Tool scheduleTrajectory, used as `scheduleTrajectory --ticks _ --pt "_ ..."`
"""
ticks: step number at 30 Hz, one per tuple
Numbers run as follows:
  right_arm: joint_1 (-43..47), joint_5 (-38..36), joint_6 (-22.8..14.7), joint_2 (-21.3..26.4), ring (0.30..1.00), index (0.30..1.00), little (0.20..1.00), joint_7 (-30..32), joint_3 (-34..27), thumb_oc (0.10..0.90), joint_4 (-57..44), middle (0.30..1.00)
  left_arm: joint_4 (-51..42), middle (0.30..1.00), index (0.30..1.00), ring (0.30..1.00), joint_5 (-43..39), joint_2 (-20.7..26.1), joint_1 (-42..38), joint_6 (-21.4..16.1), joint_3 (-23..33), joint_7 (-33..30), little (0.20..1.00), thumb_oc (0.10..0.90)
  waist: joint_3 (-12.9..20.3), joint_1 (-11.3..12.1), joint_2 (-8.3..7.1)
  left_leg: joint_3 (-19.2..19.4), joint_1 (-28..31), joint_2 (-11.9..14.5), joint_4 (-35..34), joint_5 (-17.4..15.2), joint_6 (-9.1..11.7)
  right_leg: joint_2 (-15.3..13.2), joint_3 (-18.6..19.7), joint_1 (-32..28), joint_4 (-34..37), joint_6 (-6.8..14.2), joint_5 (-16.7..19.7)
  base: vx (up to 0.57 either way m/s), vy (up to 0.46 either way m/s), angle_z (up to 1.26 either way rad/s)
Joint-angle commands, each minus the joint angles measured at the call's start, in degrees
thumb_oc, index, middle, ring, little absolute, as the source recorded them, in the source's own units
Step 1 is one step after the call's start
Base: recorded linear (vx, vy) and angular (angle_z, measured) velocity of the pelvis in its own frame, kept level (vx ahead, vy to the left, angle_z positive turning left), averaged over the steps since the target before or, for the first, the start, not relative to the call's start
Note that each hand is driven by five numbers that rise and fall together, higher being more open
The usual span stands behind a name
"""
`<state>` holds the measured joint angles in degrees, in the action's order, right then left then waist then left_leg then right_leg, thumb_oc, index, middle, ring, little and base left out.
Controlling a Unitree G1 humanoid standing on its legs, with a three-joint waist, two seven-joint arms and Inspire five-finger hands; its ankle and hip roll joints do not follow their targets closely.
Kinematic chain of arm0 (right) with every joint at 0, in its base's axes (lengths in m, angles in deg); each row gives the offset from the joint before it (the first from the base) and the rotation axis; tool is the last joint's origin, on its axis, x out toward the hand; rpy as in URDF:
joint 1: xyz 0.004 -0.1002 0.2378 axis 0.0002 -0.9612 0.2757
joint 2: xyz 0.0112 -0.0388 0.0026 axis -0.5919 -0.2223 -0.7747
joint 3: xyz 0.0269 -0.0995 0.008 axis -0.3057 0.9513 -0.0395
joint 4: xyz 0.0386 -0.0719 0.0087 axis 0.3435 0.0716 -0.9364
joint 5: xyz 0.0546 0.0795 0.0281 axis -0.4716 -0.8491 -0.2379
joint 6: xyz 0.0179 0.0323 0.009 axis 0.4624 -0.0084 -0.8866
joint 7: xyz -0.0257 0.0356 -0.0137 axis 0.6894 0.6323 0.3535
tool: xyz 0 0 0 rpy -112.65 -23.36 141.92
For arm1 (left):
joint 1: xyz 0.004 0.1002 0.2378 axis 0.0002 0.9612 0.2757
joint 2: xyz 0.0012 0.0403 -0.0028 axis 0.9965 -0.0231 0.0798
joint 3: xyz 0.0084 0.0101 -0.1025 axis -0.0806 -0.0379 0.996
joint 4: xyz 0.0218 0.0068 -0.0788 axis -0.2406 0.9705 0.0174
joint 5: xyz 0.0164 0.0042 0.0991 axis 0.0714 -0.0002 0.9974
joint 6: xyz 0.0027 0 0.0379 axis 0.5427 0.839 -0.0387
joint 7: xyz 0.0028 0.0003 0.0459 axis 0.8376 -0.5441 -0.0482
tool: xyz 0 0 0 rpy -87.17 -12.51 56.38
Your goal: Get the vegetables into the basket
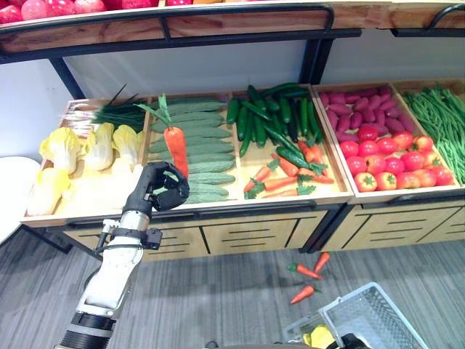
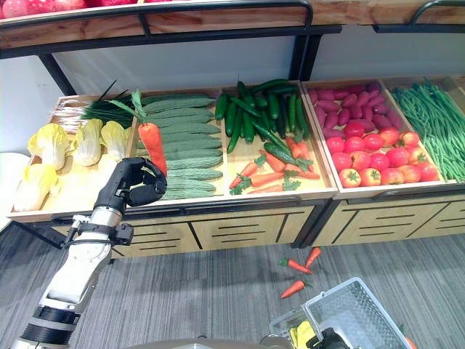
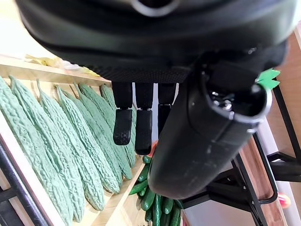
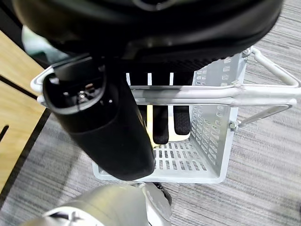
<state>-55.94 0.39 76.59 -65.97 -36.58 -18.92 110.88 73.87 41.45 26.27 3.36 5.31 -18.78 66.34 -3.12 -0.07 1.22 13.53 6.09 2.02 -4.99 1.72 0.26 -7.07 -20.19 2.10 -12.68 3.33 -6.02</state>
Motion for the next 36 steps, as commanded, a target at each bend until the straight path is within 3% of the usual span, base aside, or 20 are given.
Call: scheduleTrajectory --ticks 1,6,9,11,12,14,15,17,20,22,23,26,30,32,36 --pt "1.62 -1.17 -0.67 -0.45 0.300 0.300 0.300 1.51 -0.14 0.400 0.08 0.300 -8.87 0.300 0.300 0.300 1.88 3.78 -9.15 -6.58 1.88 -2.82 0.300 0.400 -0.02 -0.78 -2.88 1.73 1.37 -4.11 3.42 -10.52 -4.95 -2.21 4.59 -7.66 9.30 6.73 7.91 -0.03 0.191 -0.17" --pt "2.93 -1.96 -0.75 -0.32 0.300 0.300 0.300 2.59 -0.33 0.400 -2.02 0.300 -7.65 0.300 0.300 0.300 1.16 3.57 -13.01 -7.09 -0.92 -3.77 0.300 0.400 -2.15 -1.90 -1.73 5.99 -1.80 -4.61 5.03 -11.40 -6.05 -3.49 7.01 -2.77 10.01 9.23 18.18 -0.09 0.212 -0.25" --pt "4.07 -2.20 -0.90 -0.68 0.300 0.300 0.300 2.83 0.37 0.400 -2.90 0.300 -7.35 0.300 0.300 0.300 1.50 4.14 -13.56 -7.47 -0.83 -4.93 0.300 0.400 -2.72 -1.52 -0.74 8.60 -2.10 -3.95 3.85 -10.97 -6.23 -4.28 6.02 -0.37 10.22 10.29 21.03 -0.07 0.123 -0.86" --pt "4.96 -1.73 -1.04 -0.80 0.300 0.300 0.300 2.98 1.50 0.400 -3.40 0.300 -7.47 0.300 0.300 0.300 1.18 4.22 -13.45 -7.32 -0.48 -5.87 0.300 0.400 -3.05 -0.47 0.17 9.94 -1.44 -3.25 4.18 -11.44 -5.67 -6.73 -1.62 -1.87 7.48 10.47 16.78 0.02 0.066 -0.79" --pt "4.95 -1.73 -1.04 -0.79 0.300 0.300 0.300 2.98 1.50 0.400 -3.39 0.300 -7.48 0.300 0.300 0.300 1.18 4.21 -13.44 -7.31 -0.47 -5.87 0.300 0.400 -3.11 -0.55 0.15 9.88 -1.33 -3.27 4.12 -11.42 -5.63 -6.77 -1.70 -1.93 7.33 10.44 16.60 0.00 0.017 -0.66" --pt "5.22 -1.19 -1.18 -1.08 0.300 0.300 0.300 3.04 1.85 0.400 -3.84 0.300 -7.89 0.300 0.300 0.300 1.04 4.47 -12.79 -7.10 0.31 -6.04 0.300 0.400 -2.94 -0.13 0.30 12.18 -1.02 -2.56 4.08 -11.52 -5.20 -9.11 -6.90 -3.92 2.41 9.45 13.34 0.00 -0.070 -0.66" --pt "5.20 -1.18 -1.17 -1.11 0.300 0.300 0.300 3.04 1.88 0.400 -3.85 0.300 -7.91 0.300 0.300 0.300 1.04 4.50 -12.74 -7.10 0.34 -6.03 0.300 0.400 -2.97 -0.13 0.23 12.23 -0.94 -2.57 4.10 -11.53 -5.14 -9.15 -6.87 -3.94 2.31 9.42 13.19 0.00 -0.101 -0.53" --pt "5.56 -0.18 -1.31 -1.69 0.300 0.300 0.300 2.88 2.40 0.400 -4.17 0.300 -8.45 0.300 0.300 0.300 1.27 4.99 -11.84 -7.01 1.86 -6.61 0.300 0.400 -2.50 0.97 0.10 15.09 -1.09 -1.88 4.51 -11.84 -4.90 -11.34 -12.19 -6.25 0.15 9.20 12.60 0.00 -0.127 -0.52" --pt "6.44 1.73 -1.45 -2.19 0.300 0.300 0.300 2.56 3.60 0.400 -4.66 0.300 -9.80 0.300 0.300 0.300 2.09 5.62 -8.82 -6.67 4.87 -7.17 0.300 0.400 -1.67 3.10 -1.28 19.42 -1.72 -0.89 6.19 -12.24 -3.94 -12.34 -17.34 -9.56 1.23 9.77 13.98 0.00 -0.252 -0.86" --pt "6.67 2.29 -1.36 -2.38 0.300 0.300 0.300 2.60 4.06 0.400 -4.70 0.300 -10.06 0.300 0.300 0.300 2.41 5.98 -7.83 -6.50 5.60 -7.24 0.300 0.400 -1.43 3.96 -1.83 20.55 -2.22 -0.41 7.53 -12.59 -3.56 -11.87 -18.11 -10.66 3.19 9.71 14.22 -0.03 -0.312 -1.13" --pt "7.87 4.04 -1.33 -2.40 0.300 0.300 0.300 2.36 5.02 0.400 -4.65 0.300 -10.35 0.300 0.300 0.300 3.47 6.28 -5.37 -6.52 8.12 -7.53 0.300 0.400 -1.30 6.08 -2.79 24.25 -3.50 1.44 10.52 -12.48 -2.55 -11.35 -21.28 -12.16 8.89 9.89 14.36 -0.05 -0.450 -0.99" --pt "7.11 5.05 -1.36 -2.39 0.300 0.300 0.300 2.15 5.18 0.400 -4.86 0.300 -11.02 0.300 0.300 0.300 3.63 5.87 -3.22 -6.58 8.92 -6.96 0.300 0.400 -1.68 6.03 -3.58 25.39 -4.28 3.41 13.08 -11.66 -1.07 -10.24 -19.28 -11.27 10.04 8.67 12.58 -0.03 -0.371 -0.82" --pt "4.18 4.86 -1.51 -1.83 0.300 0.300 0.300 2.04 4.17 0.400 -5.19 0.300 -9.85 0.300 0.300 0.300 3.96 4.47 -3.25 -6.11 7.58 -5.47 0.300 0.400 -2.09 2.15 -2.40 25.76 -3.43 5.60 8.55 -5.71 2.43 -6.30 -17.71 -11.01 12.44 5.52 7.56 -0.02 -0.432 -0.29" --pt "4.13 4.86 -1.51 -1.79 0.300 0.300 0.300 2.04 4.16 0.400 -5.23 0.300 -9.76 0.300 0.300 0.300 3.97 4.44 -3.32 -6.15 7.53 -5.48 0.300 0.400 -2.08 2.20 -2.41 25.80 -3.28 5.56 8.12 -5.29 2.58 -6.24 -17.69 -10.98 12.39 5.37 7.41 0.00 -0.162 -0.11" --pt "2.39 3.91 -1.51 -0.99 0.300 0.300 0.300 2.53 2.40 0.400 -4.83 0.300 -8.31 0.300 0.300 0.300 2.87 3.36 -3.95 -6.12 6.74 -5.09 0.300 0.400 -3.08 -0.73 -0.71 26.33 -1.75 6.36 2.74 -0.78 4.49 -4.10 -15.67 -8.87 11.44 3.38 2.59 -0.01 -0.344 -0.05"
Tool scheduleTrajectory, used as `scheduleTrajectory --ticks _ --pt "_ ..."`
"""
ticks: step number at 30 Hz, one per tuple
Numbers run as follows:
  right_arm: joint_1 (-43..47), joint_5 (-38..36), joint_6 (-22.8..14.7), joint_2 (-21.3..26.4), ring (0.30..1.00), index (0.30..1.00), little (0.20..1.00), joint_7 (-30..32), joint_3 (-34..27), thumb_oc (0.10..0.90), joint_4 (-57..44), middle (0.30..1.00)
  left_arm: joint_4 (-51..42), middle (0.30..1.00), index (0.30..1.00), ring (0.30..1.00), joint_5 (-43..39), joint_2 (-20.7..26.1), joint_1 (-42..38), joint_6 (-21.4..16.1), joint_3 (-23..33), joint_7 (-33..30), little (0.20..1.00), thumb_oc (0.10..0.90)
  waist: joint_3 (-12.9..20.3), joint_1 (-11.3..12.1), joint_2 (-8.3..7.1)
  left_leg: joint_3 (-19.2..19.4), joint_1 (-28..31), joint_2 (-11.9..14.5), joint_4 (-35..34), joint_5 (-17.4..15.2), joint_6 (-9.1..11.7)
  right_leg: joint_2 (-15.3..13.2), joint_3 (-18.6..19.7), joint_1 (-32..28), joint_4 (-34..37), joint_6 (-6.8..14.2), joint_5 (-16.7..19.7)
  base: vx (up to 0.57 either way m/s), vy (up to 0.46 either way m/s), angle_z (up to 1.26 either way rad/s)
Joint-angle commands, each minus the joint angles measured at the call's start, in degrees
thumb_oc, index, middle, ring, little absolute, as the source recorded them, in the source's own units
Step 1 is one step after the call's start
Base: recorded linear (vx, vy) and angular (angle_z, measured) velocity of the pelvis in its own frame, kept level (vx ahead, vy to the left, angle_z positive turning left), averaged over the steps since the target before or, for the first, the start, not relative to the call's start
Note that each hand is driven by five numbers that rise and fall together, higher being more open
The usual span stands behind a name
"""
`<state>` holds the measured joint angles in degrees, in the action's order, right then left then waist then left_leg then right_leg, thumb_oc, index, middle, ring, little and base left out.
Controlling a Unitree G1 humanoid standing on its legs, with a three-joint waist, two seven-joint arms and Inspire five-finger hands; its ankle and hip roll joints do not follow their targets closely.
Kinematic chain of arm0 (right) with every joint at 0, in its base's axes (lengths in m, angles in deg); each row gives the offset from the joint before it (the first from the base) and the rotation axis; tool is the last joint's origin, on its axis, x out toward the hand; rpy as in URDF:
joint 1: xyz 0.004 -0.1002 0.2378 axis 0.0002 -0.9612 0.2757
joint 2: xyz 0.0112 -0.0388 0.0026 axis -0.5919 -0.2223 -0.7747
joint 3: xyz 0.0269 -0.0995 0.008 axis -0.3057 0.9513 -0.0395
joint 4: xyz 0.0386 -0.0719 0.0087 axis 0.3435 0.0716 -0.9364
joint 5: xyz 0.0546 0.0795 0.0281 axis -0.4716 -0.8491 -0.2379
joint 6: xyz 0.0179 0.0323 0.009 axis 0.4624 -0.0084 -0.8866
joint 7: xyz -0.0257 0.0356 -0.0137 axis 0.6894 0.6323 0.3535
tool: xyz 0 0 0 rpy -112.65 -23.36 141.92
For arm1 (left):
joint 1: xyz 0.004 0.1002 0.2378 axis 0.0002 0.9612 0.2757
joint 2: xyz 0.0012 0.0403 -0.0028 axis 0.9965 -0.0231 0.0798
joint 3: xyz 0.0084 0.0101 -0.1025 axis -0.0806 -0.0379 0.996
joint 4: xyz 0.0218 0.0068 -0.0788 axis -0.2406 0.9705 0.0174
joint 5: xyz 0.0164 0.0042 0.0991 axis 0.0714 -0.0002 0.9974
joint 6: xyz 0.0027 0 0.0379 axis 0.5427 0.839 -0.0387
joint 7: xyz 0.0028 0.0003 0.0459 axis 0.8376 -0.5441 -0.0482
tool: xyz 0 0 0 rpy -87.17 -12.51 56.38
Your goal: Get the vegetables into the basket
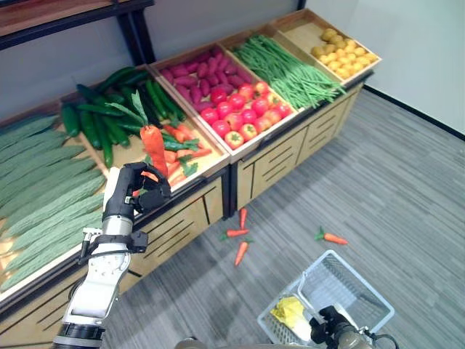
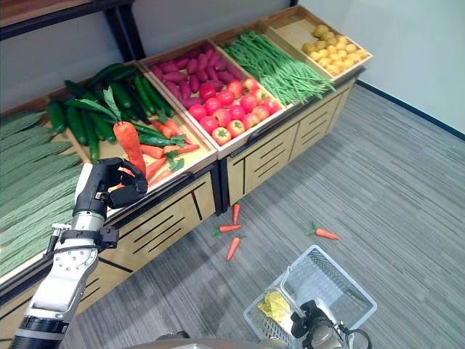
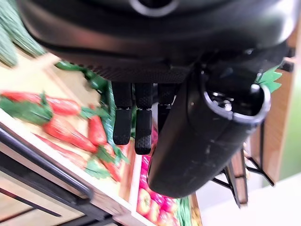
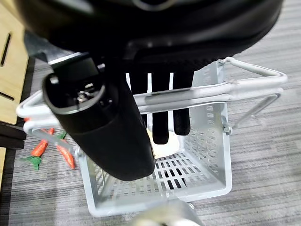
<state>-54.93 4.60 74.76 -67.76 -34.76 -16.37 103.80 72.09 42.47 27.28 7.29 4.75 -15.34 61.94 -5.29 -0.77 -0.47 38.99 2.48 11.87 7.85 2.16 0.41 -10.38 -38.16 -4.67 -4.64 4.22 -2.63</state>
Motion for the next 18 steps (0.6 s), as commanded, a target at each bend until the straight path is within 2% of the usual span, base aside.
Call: scheduleTrajectory --ticks 1,5,6,8,11,16,17,18 --pt "1.21 -0.44 0.26 1.17 0.300 0.300 0.300 0.97 -0.55 0.400 2.34 0.300 -6.12 0.300 0.300 0.300 1.73 1.90 -7.95 -5.54 3.09 -0.82 0.300 0.400 -1.23 -0.29 1.48 1.11 2.39 -3.53 -11.32 -0.30 4.55 -0.58 3.04 -1.31 2.38 2.04 -1.68 0.02 -0.264 -0.33" --pt "1.02 -1.94 0.04 2.56 0.300 0.300 0.300 1.67 -2.38 0.400 1.87 0.300 -5.10 0.300 0.300 0.300 0.94 1.18 -7.94 -5.72 3.01 -1.03 0.300 0.400 -3.14 -2.11 2.84 1.50 2.07 -2.92 -12.45 1.62 5.29 -0.43 5.46 2.79 -2.14 1.46 -3.58 -0.02 -0.208 -0.34" --pt "0.90 -2.45 -0.15 3.46 0.300 0.300 0.300 1.96 -3.07 0.400 1.18 0.300 -3.79 0.300 0.300 0.300 0.75 0.71 -8.11 -5.87 3.12 -1.68 0.300 0.400 -4.49 -2.84 3.65 2.08 1.09 -2.46 -12.85 2.71 5.64 -0.64 7.03 6.67 -6.00 0.85 -4.90 -0.07 -0.327 -0.37" --pt "0.38 -3.58 -0.40 4.64 0.300 0.300 0.300 2.80 -4.71 0.400 0.59 0.300 -1.92 0.300 0.300 0.300 0.80 0.51 -7.75 -5.76 3.70 -2.40 0.300 0.400 -6.22 -3.89 4.08 1.58 -0.90 -1.32 -12.85 3.60 6.39 0.25 8.85 10.72 -8.97 -0.02 -6.11 -0.05 -0.397 -0.50" --pt "-0.27 -4.07 -0.50 5.37 0.300 0.300 0.300 2.91 -5.69 0.400 0.40 0.300 -0.73 0.300 0.300 0.300 0.43 0.39 -7.24 -5.73 4.25 -2.49 0.300 0.400 -7.06 -4.32 4.32 1.91 -1.93 -0.39 -12.85 4.24 7.01 0.93 9.89 12.95 -10.43 -0.72 -6.81 0.00 -0.304 -0.33" --pt "-1.23 -4.99 -1.18 6.95 0.300 0.300 0.300 2.92 -6.70 0.400 -0.78 0.300 1.61 0.300 0.300 0.300 -0.10 0.22 -3.90 -5.67 6.46 -2.14 0.300 0.400 -8.78 -3.42 3.18 0.55 -2.34 0.94 -11.58 4.28 7.44 3.92 12.80 13.36 -8.76 -2.25 -7.53 0.07 -0.345 -0.25" --pt "-1.12 -5.33 -1.34 7.22 0.300 0.300 0.300 2.85 -6.81 0.400 -0.90 0.300 1.99 0.300 0.300 0.300 -0.18 0.06 -3.22 -5.63 6.63 -1.99 0.300 0.400 -9.24 -2.94 2.74 -1.55 -3.00 0.96 -9.02 3.90 7.53 4.48 13.65 12.63 -7.38 -2.45 -7.40 0.13 -0.286 -0.52" --pt "-0.40 -5.14 -1.40 7.60 0.300 0.300 0.300 2.57 -6.11 0.400 -0.87 0.300 1.80 0.300 0.300 0.300 -0.53 -0.07 -2.05 -5.92 7.08 -1.68 0.300 0.400 -9.92 -1.32 2.17 -10.05 -5.24 -0.59 -4.78 2.92 6.81 5.88 16.64 10.90 -4.10 -2.87 -6.99 0.10 -0.190 -0.45"
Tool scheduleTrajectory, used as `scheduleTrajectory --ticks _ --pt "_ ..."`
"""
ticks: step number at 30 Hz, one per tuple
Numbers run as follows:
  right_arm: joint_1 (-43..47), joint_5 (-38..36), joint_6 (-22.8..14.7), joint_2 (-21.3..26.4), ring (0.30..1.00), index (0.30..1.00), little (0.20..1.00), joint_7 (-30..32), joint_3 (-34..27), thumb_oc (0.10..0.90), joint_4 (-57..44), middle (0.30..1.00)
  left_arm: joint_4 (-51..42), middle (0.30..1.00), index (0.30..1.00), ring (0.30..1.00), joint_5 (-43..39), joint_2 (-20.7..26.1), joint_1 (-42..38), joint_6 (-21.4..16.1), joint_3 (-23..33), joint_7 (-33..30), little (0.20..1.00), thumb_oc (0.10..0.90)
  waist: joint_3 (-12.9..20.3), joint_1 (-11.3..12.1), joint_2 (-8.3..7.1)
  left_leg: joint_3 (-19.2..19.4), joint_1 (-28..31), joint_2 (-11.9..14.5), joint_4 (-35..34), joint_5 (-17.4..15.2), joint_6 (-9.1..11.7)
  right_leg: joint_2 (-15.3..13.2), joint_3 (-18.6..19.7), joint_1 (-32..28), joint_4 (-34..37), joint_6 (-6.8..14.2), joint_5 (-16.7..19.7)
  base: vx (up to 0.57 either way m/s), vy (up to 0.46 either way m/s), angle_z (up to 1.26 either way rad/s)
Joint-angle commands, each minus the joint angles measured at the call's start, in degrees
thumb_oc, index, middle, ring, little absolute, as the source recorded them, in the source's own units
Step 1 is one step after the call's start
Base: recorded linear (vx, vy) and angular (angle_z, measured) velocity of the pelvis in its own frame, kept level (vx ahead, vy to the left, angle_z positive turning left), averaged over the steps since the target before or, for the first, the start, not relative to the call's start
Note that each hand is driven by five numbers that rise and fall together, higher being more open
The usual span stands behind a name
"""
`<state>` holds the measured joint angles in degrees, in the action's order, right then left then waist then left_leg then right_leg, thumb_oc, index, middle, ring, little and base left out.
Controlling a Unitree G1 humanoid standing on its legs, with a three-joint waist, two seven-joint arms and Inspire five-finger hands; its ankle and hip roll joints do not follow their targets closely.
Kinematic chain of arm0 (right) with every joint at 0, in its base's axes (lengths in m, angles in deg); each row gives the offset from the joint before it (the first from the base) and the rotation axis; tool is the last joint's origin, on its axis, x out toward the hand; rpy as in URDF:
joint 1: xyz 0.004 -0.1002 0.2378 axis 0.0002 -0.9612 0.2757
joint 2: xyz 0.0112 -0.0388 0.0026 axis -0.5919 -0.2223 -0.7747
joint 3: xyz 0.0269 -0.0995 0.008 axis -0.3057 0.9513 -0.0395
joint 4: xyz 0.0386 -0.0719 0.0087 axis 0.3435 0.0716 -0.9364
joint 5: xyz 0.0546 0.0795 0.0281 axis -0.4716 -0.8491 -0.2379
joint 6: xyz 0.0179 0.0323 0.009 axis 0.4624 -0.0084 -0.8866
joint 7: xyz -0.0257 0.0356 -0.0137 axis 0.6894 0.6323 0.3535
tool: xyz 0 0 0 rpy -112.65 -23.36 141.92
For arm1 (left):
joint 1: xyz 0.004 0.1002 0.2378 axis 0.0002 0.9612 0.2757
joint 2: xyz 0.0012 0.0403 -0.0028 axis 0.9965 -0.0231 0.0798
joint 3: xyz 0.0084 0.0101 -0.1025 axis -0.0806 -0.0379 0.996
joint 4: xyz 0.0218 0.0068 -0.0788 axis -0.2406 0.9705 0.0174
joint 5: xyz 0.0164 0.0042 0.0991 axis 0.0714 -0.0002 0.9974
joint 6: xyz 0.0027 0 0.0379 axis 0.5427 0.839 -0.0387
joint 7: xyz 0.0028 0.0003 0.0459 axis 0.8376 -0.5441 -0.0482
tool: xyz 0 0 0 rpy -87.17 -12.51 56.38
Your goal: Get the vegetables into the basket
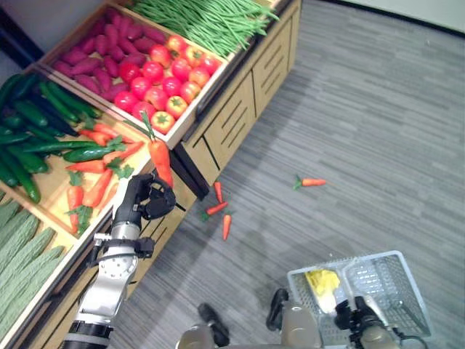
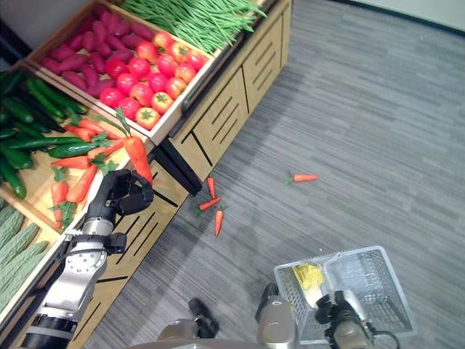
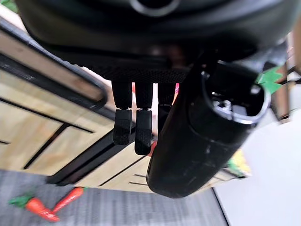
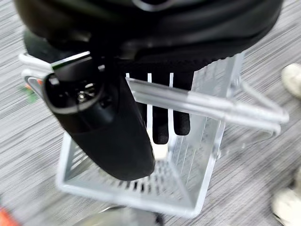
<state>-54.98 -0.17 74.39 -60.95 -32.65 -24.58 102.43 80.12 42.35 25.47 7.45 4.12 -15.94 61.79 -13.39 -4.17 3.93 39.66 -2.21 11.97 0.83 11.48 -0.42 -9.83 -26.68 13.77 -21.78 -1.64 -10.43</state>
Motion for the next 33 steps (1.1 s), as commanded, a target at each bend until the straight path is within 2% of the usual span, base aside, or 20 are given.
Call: scheduleTrajectory --ticks 1,2,3,5,6,7,8,9,10,14,15,16,21,23,24,26,27,29,31,33 --pt "-0.31 -0.38 -1.02 0.77 0.300 0.300 0.300 0.45 2.13 0.400 0.52 0.300 -6.26 0.300 0.300 0.300 -0.41 1.75 -2.18 -5.29 7.73 -1.52 0.300 0.400 -1.86 1.99 -2.25 -10.78 -0.68 -0.61 2.49 -6.53 7.59 5.39 5.08 -7.66 13.28 2.93 0.90 0.08 -0.093 -0.58" --pt "0.38 -0.16 -1.09 0.77 0.300 0.300 0.300 0.19 2.86 0.400 0.73 0.300 -6.16 0.300 0.300 0.300 -0.19 1.50 -1.47 -5.36 8.02 -1.53 0.300 0.400 -2.13 3.17 -2.58 -16.71 -2.01 -2.54 3.79 -7.55 6.69 6.09 7.12 -8.45 14.85 2.91 1.41 0.01 0.021 -0.70" --pt "1.37 0.05 -1.22 0.64 0.300 0.300 0.300 -0.22 3.86 0.400 1.13 0.300 -6.05 0.300 0.300 0.300 -0.15 1.17 -0.58 -5.61 8.57 -1.69 0.300 0.400 -2.35 4.25 -2.97 -22.01 -3.33 -5.12 5.02 -9.79 4.67 6.60 9.01 -8.99 16.58 2.80 2.18 0.03 0.051 -1.02" --pt "2.43 0.36 -1.37 0.27 0.300 0.300 0.300 -0.53 5.32 0.400 1.42 0.300 -5.93 0.300 0.300 0.300 -0.19 1.04 0.10 -5.93 8.81 -1.92 0.300 0.400 -2.04 5.48 -3.65 -28.22 -3.70 -8.02 3.03 -12.99 3.34 7.34 12.42 -9.88 19.03 3.56 3.47 0.03 0.114 -1.21" --pt "2.87 0.36 -1.42 0.26 0.300 0.300 0.300 -0.73 5.72 0.400 1.46 0.300 -6.02 0.300 0.300 0.300 0.08 1.17 0.38 -6.11 8.80 -2.10 0.300 0.400 -1.66 5.99 -3.75 -31.95 -4.15 -9.45 1.21 -12.61 2.88 7.43 13.94 -10.05 20.06 3.78 4.42 0.02 0.107 -1.15" --pt "2.87 0.36 -1.42 0.26 0.300 0.300 0.300 -0.73 5.73 0.400 1.46 0.300 -6.02 0.300 0.300 0.300 0.08 1.17 0.38 -6.11 8.80 -2.10 0.300 0.400 -1.63 5.97 -3.76 -31.97 -4.15 -9.47 1.13 -12.55 2.87 7.42 13.92 -10.04 20.10 3.79 4.45 0.01 0.223 -1.17" --pt "3.89 0.46 -1.59 0.36 0.300 0.300 0.300 -0.78 6.54 0.400 1.40 0.300 -6.28 0.300 0.300 0.300 0.07 1.09 0.79 -6.39 8.85 -2.49 0.300 0.400 -1.46 6.96 -3.78 -40.16 -5.52 -11.73 -0.55 -11.46 2.33 7.72 16.75 -9.61 19.73 3.87 5.29 -0.02 0.242 -0.63" --pt "4.36 0.33 -1.74 0.31 0.300 0.300 0.300 -0.71 6.79 0.400 1.38 0.300 -6.33 0.300 0.300 0.300 0.15 1.30 0.84 -6.51 8.81 -2.75 0.300 0.400 -1.54 7.37 -3.94 -43.76 -6.17 -12.58 -0.46 -11.06 1.97 7.89 18.44 -9.31 19.48 3.84 5.70 -0.02 0.371 -0.85" --pt "4.89 0.24 -1.82 0.28 0.300 0.300 0.300 -0.79 7.06 0.400 1.52 0.300 -6.42 0.300 0.300 0.300 -0.03 1.76 0.53 -6.56 8.63 -2.90 0.300 0.400 -1.39 7.56 -4.02 -45.47 -6.61 -13.32 -0.23 -11.56 1.22 7.88 19.74 -8.59 18.88 4.15 6.00 0.00 0.320 -0.91" --pt "5.46 0.13 -1.64 -0.71 0.300 0.300 0.300 -1.03 7.03 0.400 0.77 0.300 -6.99 0.300 0.300 0.300 -0.85 2.65 0.27 -6.90 6.56 -1.40 0.300 0.400 -1.32 7.35 -4.25 -39.74 -6.32 -13.93 0.66 -13.85 -1.24 6.07 22.18 -7.65 18.84 6.30 7.39 0.02 0.400 -0.81" --pt "5.46 0.13 -1.64 -0.71 0.300 0.300 0.300 -1.03 7.02 0.400 0.77 0.300 -6.98 0.300 0.300 0.300 -0.85 2.65 0.26 -6.91 6.55 -1.40 0.300 0.400 -1.31 7.43 -4.26 -39.67 -6.34 -13.91 0.69 -13.88 -1.24 6.08 22.25 -7.61 18.84 6.30 7.40 -0.01 0.444 -0.57" --pt "5.52 -0.39 -1.59 -1.43 0.300 0.300 0.300 -0.65 6.57 0.400 -0.25 0.300 -6.71 0.300 0.300 0.300 -1.10 3.55 -0.35 -6.80 5.43 -0.96 0.300 0.400 -1.44 7.47 -4.48 -37.48 -6.12 -14.50 0.70 -14.63 -2.31 5.16 22.67 -6.82 18.32 7.59 8.32 -0.01 0.455 -0.51" --pt "6.30 -0.64 -1.18 -3.09 0.300 0.300 0.300 0.03 7.28 0.400 -0.97 0.300 -5.57 0.300 0.300 0.300 -0.66 5.56 -2.14 -6.11 3.79 -1.01 0.300 0.400 -2.03 7.84 -5.21 -35.57 -3.90 -15.34 -5.47 -12.99 -3.69 3.73 21.83 -4.04 16.46 9.67 11.78 -0.04 0.361 -0.25" --pt "6.28 -0.82 -0.94 -3.68 0.300 0.300 0.300 0.11 7.04 0.400 -0.89 0.300 -5.26 0.300 0.300 0.300 -0.54 5.89 -2.34 -5.87 3.92 -1.05 0.300 0.400 -2.24 8.07 -5.56 -35.07 -3.16 -15.65 -5.83 -13.36 -4.21 3.22 21.13 -3.81 16.19 10.09 13.53 -0.02 0.295 -0.08" --pt "6.23 -0.89 -0.93 -4.29 0.300 0.300 0.300 0.00 7.08 0.400 -0.95 0.300 -4.90 0.300 0.300 0.300 0.38 6.31 -2.27 -5.32 4.22 -0.54 0.300 0.400 -2.50 8.31 -5.92 -33.71 -2.21 -15.64 -5.83 -13.83 -4.58 2.69 20.05 -3.80 15.73 11.30 16.07 -0.01 0.232 -0.06" --pt "6.12 -0.87 -0.98 -4.52 0.300 0.300 0.300 -0.02 7.20 0.400 -0.93 0.300 -4.97 0.300 0.300 0.300 0.41 6.30 -2.05 -5.34 4.15 -0.32 0.300 0.400 -2.60 8.41 -5.96 -33.03 -1.64 -15.49 -5.83 -14.12 -4.62 2.58 19.85 -4.25 16.06 11.71 17.06 0.00 0.153 -0.33" --pt "6.25 -0.86 -0.95 -4.63 0.300 0.300 0.300 -0.07 7.28 0.400 -0.92 0.300 -5.05 0.300 0.300 0.300 0.19 6.31 -1.67 -5.44 4.17 -0.27 0.300 0.400 -2.74 8.50 -6.02 -32.41 -1.23 -15.22 -5.83 -14.30 -4.85 2.18 18.90 -4.03 15.38 11.89 18.45 0.00 0.143 -0.37" --pt "6.12 -0.69 -0.94 -4.86 0.300 0.300 0.300 -0.13 7.47 0.400 -1.55 0.300 -4.99 0.300 0.300 0.300 -0.02 6.52 -1.00 -5.11 4.65 -0.01 0.300 0.400 -2.99 9.45 -5.83 -31.14 -0.79 -14.51 -5.02 -14.86 -5.18 0.96 14.71 -4.73 13.62 11.59 17.70 0.01 0.102 -0.29" --pt "6.54 -0.03 -1.03 -5.09 0.300 0.300 0.300 -0.21 8.18 0.400 -1.23 0.300 -4.92 0.300 0.300 0.300 -0.56 6.17 -0.06 -4.85 4.28 0.87 0.300 0.400 -2.20 10.85 -5.76 -29.88 -0.18 -14.06 -4.58 -15.79 -5.17 -1.27 7.37 -7.90 11.42 10.74 15.13 0.03 0.050 -0.74" --pt "6.69 0.22 -1.07 -5.10 0.300 0.300 0.300 -0.33 8.44 0.400 -1.31 0.300 -4.84 0.300 0.300 0.300 -0.81 6.04 0.10 -4.83 4.09 1.02 0.300 0.400 -1.85 11.03 -6.02 -29.34 -0.10 -14.04 -4.74 -15.79 -5.11 -1.39 6.76 -8.34 11.80 10.83 14.74 -0.01 -0.016 -0.42"
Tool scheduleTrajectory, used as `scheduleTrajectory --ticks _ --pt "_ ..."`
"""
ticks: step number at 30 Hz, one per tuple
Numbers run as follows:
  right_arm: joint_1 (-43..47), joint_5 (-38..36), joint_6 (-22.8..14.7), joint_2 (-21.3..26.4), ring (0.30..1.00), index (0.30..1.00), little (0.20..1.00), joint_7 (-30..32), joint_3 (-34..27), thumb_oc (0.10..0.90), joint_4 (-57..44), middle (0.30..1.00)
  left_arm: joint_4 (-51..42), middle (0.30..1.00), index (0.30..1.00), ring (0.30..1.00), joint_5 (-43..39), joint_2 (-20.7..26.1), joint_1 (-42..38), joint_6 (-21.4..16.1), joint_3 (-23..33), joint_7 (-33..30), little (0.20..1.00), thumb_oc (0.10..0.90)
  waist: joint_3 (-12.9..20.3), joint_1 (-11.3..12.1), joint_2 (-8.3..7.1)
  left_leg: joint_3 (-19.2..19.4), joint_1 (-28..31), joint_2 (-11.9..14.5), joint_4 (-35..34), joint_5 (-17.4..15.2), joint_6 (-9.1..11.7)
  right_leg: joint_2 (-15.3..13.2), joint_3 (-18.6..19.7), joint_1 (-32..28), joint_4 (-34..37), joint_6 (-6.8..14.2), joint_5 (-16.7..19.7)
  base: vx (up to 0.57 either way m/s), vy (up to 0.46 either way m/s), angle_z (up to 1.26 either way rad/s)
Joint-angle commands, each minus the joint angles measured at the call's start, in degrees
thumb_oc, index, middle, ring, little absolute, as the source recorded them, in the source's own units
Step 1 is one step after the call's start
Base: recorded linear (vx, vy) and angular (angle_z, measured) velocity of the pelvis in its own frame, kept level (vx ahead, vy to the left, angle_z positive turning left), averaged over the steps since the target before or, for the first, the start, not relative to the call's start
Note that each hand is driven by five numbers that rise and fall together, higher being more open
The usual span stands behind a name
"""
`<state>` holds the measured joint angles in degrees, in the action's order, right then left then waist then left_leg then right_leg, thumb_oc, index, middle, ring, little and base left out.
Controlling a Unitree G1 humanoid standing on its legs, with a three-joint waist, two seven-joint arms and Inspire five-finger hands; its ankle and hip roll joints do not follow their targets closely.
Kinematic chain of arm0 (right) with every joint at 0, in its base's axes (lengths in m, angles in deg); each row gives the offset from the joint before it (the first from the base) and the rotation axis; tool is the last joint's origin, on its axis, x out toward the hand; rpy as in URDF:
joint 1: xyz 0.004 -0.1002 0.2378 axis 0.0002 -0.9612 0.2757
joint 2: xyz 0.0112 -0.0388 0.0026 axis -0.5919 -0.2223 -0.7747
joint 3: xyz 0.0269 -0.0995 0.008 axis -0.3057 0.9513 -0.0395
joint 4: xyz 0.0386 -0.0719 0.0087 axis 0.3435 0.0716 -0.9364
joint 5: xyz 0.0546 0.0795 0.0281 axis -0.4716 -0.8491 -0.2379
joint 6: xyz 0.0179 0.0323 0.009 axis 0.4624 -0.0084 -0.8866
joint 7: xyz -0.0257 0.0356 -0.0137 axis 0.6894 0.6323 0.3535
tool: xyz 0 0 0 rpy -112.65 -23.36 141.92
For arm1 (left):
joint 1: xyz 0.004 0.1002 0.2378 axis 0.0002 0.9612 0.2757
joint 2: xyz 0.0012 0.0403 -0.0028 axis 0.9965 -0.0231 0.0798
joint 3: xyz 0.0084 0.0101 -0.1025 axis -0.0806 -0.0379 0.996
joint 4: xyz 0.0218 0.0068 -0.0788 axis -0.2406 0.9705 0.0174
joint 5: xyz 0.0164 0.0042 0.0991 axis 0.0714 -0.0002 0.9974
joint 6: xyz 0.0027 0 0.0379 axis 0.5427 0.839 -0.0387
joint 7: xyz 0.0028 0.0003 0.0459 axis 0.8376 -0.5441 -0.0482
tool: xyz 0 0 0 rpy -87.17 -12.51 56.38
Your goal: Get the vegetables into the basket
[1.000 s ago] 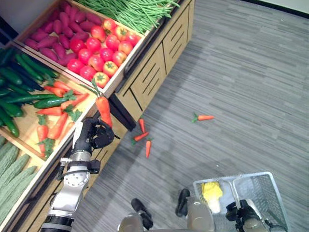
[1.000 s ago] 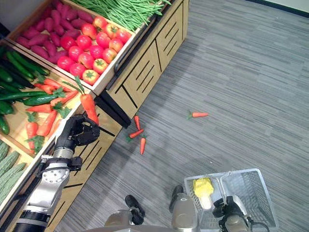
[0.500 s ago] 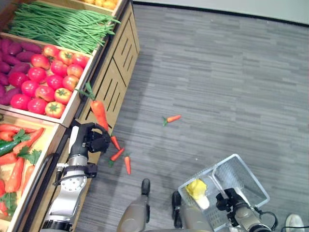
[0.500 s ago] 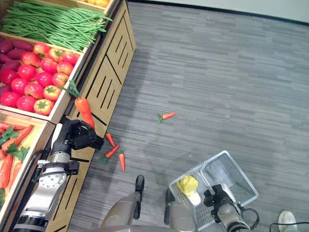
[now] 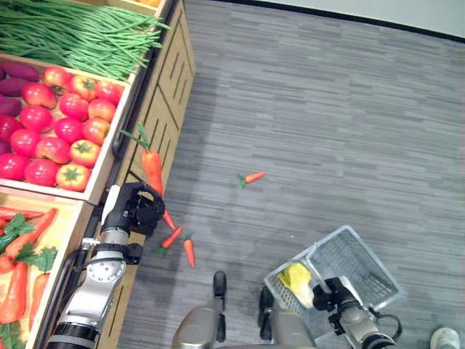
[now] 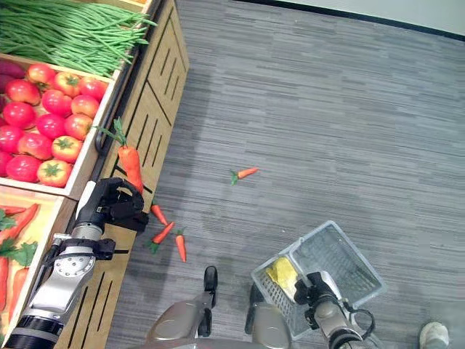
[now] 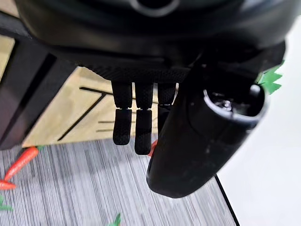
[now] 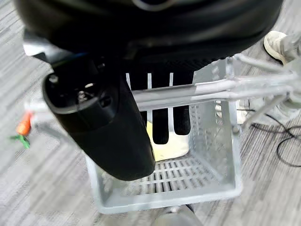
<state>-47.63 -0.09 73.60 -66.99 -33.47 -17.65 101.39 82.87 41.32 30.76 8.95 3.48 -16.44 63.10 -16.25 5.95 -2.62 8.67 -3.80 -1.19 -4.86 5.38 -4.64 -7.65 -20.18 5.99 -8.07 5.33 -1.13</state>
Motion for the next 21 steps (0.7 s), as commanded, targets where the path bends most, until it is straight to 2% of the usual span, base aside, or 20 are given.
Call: scheduleTrajectory --ticks 1,3,5,8,12,13,16,21 --pt "-0.33 0.54 -0.29 1.00 0.300 0.300 0.300 0.33 1.84 0.400 -0.69 0.300 -7.47 0.300 0.300 0.300 -0.64 0.40 -1.08 -4.22 4.10 0.22 0.300 0.400 1.43 1.28 0.12 2.27 1.54 -0.81 1.07 -9.65 -0.87 -3.56 -0.02 -0.86 -1.34 4.07 5.62 -0.06 -0.069 -0.28" --pt "0.08 1.18 -0.06 1.28 0.300 0.300 0.300 -0.05 2.19 0.400 -1.32 0.300 -6.87 0.300 0.300 0.300 -1.85 0.15 -0.93 -4.36 3.17 1.43 0.300 0.400 1.79 1.89 -0.21 3.34 1.46 -0.76 0.98 -9.54 -0.87 -3.62 -0.14 -0.87 -0.75 4.45 5.91 -0.06 -0.093 -0.38" --pt "0.46 1.88 0.10 1.49 0.300 0.300 0.300 -0.29 2.68 0.400 -2.08 0.300 -5.90 0.300 0.300 0.300 -3.60 -0.52 -0.66 -4.57 1.63 3.15 0.300 0.400 2.39 2.26 -0.66 4.21 1.38 -0.96 0.28 -8.89 -0.35 -3.79 -0.84 -2.62 3.87 4.84 6.93 -0.06 -0.129 -0.33" --pt "0.66 2.60 0.03 2.18 0.300 0.300 0.300 -0.05 2.88 0.400 -3.20 0.300 -1.83 0.300 0.300 0.300 -5.37 -2.77 -2.20 -4.47 -2.39 4.36 0.300 0.400 2.94 1.33 -0.79 3.29 0.29 -0.75 -0.14 -7.42 0.79 -2.66 0.18 -2.73 5.87 3.53 3.27 -0.07 -0.169 -0.04" --pt "1.09 2.73 0.08 2.83 0.300 0.300 0.300 0.33 3.06 0.400 -4.51 0.300 2.86 0.300 0.300 0.300 -4.62 -4.44 -3.15 -3.77 -5.52 5.18 0.300 0.400 3.18 0.40 -0.61 2.33 -0.04 -0.24 -0.14 -6.91 1.38 -2.13 -0.73 -2.85 6.06 2.83 1.92 -0.02 -0.170 0.10" --pt "1.94 2.76 0.23 3.08 0.300 0.300 0.300 0.71 3.45 0.400 -4.78 0.300 6.25 0.300 0.300 0.300 -1.66 -5.15 -4.39 -2.87 -8.16 5.63 0.300 0.400 2.98 -0.28 -0.42 1.34 0.04 0.05 -0.14 -6.49 1.74 -1.76 -0.99 -3.31 6.22 2.29 1.15 -0.02 -0.211 0.23" --pt "3.30 2.60 0.54 3.48 0.300 0.300 0.300 1.38 4.22 0.400 -7.19 0.300 13.23 0.300 0.300 0.300 6.15 -6.20 -6.63 -1.06 -11.63 5.37 0.300 0.400 3.38 -0.85 -0.07 0.69 0.36 0.53 -0.14 -6.20 2.24 -1.09 -1.01 -4.13 7.34 1.64 0.55 0.00 -0.179 0.19" --pt "6.25 2.43 0.94 3.60 0.300 0.300 0.300 2.80 5.82 0.400 -10.05 0.300 19.50 0.300 0.300 0.300 12.76 -7.80 -12.23 0.04 -16.32 3.47 0.300 0.400 4.71 -1.24 0.87 0.58 1.02 1.14 -0.14 -6.00 2.90 -0.17 -0.93 -5.63 9.26 1.04 0.29 0.02 -0.103 0.08"
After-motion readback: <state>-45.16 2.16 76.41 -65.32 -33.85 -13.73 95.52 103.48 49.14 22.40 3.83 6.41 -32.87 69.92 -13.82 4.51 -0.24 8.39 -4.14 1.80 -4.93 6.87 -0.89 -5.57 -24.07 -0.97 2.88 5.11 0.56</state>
